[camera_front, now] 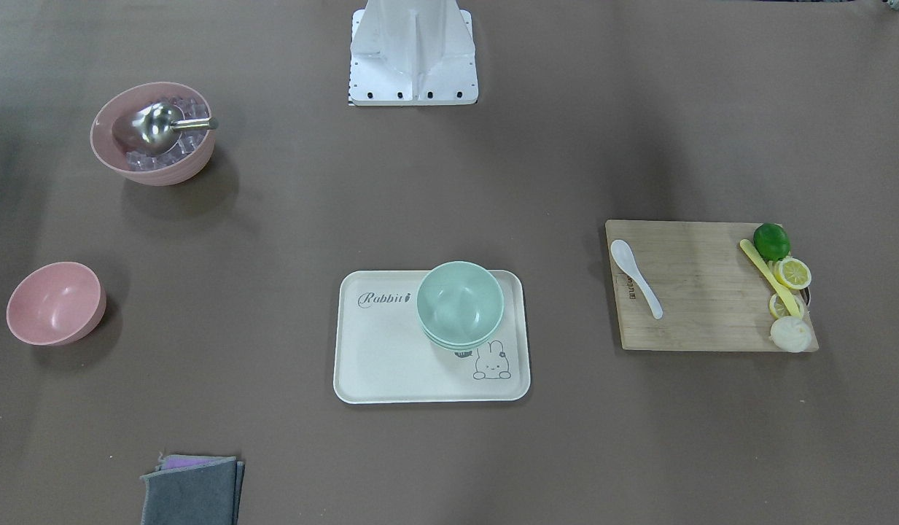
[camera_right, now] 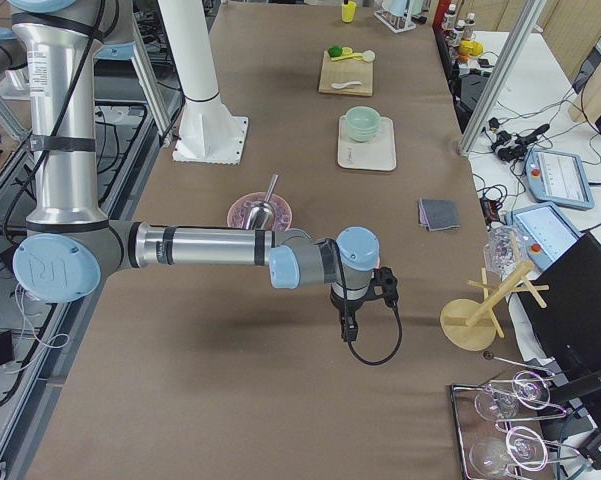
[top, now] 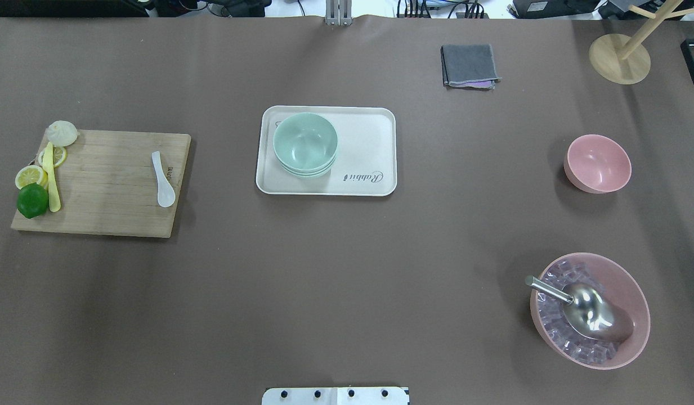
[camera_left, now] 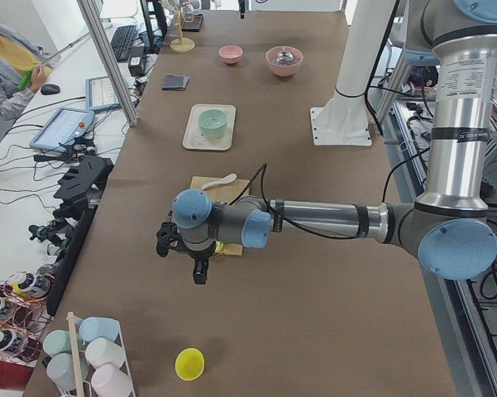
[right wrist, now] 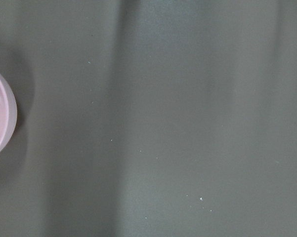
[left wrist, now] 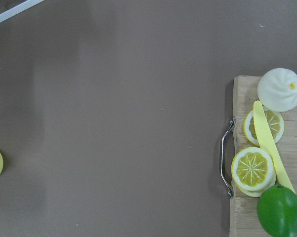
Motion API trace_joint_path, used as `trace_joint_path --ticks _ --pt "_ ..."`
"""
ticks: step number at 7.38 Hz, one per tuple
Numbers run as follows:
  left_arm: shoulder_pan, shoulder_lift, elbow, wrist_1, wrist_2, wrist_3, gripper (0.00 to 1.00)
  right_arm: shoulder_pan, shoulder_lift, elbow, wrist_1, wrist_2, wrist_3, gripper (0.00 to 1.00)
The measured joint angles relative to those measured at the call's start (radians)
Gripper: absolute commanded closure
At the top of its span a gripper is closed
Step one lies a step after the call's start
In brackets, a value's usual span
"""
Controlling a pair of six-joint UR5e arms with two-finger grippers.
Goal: Stack pink bowl on green and place spoon
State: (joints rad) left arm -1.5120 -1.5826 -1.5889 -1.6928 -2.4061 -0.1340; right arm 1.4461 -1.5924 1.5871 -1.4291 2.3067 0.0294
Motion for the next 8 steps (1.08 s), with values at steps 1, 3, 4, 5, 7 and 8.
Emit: trace_joint_path --ticks 1,3,4,5,7,8 --pt "0.001 0.001 -0.002 -0.002 0.0 0.0 0.02 0.0 0.0 0.0 0.0 0.001 0.0 0.0" --pt "0.001 0.003 -0.006 -0.003 0.0 0.0 0.02 0.0 0.0 0.001 -0.001 0.003 0.0 0.0" --pt "0.001 0.004 -0.006 -0.004 -0.001 0.001 0.02 0.0 0.0 0.002 -0.001 0.005 0.0 0.0" --pt "0.001 0.004 -0.007 -0.004 -0.001 0.001 0.02 0.0 -0.001 0.005 -0.001 0.007 0.0 0.0" --pt "0.001 0.004 -0.007 -0.004 -0.001 0.0 0.02 0.0 -0.004 0.01 -0.001 0.013 0.0 0.0" --pt "0.001 0.004 -0.007 -0.004 -0.001 0.0 0.02 0.0 -0.007 0.015 -0.001 0.014 0.0 0.0"
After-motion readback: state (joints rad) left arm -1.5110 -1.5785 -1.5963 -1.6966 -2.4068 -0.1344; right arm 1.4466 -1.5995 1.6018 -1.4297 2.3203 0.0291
